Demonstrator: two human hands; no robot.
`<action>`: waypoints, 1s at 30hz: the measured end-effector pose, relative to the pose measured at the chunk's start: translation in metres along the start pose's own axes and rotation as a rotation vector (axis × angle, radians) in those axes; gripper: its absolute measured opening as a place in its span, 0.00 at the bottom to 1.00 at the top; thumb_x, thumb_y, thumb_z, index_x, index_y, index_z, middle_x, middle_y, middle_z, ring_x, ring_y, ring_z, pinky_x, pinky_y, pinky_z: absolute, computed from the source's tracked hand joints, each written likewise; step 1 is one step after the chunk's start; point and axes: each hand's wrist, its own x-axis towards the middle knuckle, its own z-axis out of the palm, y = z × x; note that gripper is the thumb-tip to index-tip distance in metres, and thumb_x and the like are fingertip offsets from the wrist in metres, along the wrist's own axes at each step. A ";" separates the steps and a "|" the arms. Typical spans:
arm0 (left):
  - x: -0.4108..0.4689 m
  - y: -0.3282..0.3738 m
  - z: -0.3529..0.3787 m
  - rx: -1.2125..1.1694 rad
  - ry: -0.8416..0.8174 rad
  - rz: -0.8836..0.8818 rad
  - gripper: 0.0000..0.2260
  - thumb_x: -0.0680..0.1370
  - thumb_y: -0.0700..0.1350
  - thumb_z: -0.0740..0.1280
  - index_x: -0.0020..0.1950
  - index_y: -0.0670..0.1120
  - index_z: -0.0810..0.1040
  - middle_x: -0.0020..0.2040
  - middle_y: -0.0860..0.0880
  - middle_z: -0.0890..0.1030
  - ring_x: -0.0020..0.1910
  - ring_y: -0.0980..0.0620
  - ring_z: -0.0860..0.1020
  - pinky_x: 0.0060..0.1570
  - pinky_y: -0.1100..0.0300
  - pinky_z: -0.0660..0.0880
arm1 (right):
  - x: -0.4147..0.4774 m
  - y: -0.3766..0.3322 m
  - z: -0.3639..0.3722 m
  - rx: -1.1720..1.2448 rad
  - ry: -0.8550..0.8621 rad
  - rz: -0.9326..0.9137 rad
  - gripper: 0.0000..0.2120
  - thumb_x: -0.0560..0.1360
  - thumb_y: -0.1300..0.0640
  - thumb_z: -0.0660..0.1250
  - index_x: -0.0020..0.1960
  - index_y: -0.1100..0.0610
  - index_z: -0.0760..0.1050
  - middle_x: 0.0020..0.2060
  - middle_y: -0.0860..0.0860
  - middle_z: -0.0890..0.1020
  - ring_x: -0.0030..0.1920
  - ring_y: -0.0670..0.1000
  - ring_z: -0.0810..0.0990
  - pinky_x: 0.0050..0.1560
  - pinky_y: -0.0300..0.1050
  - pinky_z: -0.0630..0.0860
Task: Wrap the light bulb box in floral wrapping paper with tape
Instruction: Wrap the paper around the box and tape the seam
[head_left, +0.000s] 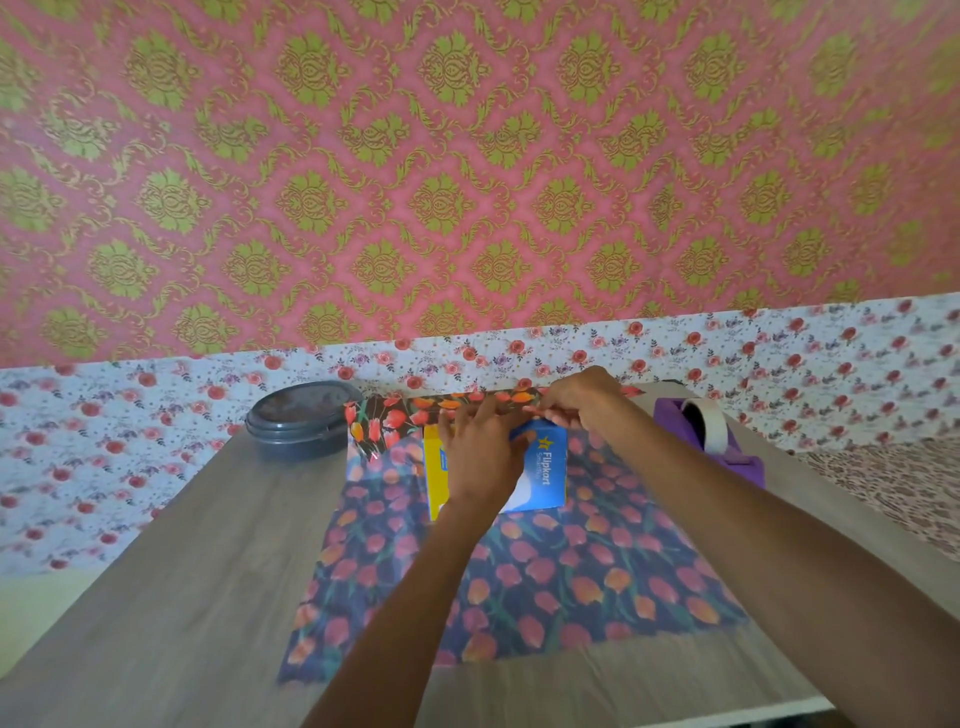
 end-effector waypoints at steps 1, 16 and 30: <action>0.000 0.000 -0.001 -0.004 -0.001 -0.005 0.12 0.79 0.54 0.66 0.61 0.60 0.80 0.59 0.51 0.78 0.61 0.40 0.73 0.66 0.40 0.63 | 0.000 -0.001 0.001 -0.010 0.001 -0.008 0.06 0.74 0.66 0.71 0.39 0.66 0.78 0.23 0.54 0.77 0.16 0.44 0.72 0.19 0.34 0.71; 0.003 0.006 -0.009 -0.018 -0.095 -0.050 0.15 0.79 0.54 0.66 0.66 0.59 0.77 0.63 0.51 0.76 0.66 0.41 0.71 0.72 0.40 0.56 | -0.008 0.004 -0.008 -0.603 0.163 -0.140 0.24 0.70 0.35 0.69 0.29 0.53 0.71 0.16 0.45 0.71 0.23 0.46 0.70 0.27 0.39 0.66; 0.001 0.010 -0.014 -0.048 -0.102 -0.068 0.12 0.78 0.54 0.68 0.62 0.60 0.79 0.63 0.54 0.76 0.65 0.41 0.71 0.70 0.38 0.59 | -0.016 0.016 -0.040 -0.407 0.073 -0.115 0.23 0.70 0.40 0.74 0.33 0.58 0.75 0.21 0.48 0.75 0.24 0.47 0.69 0.30 0.40 0.69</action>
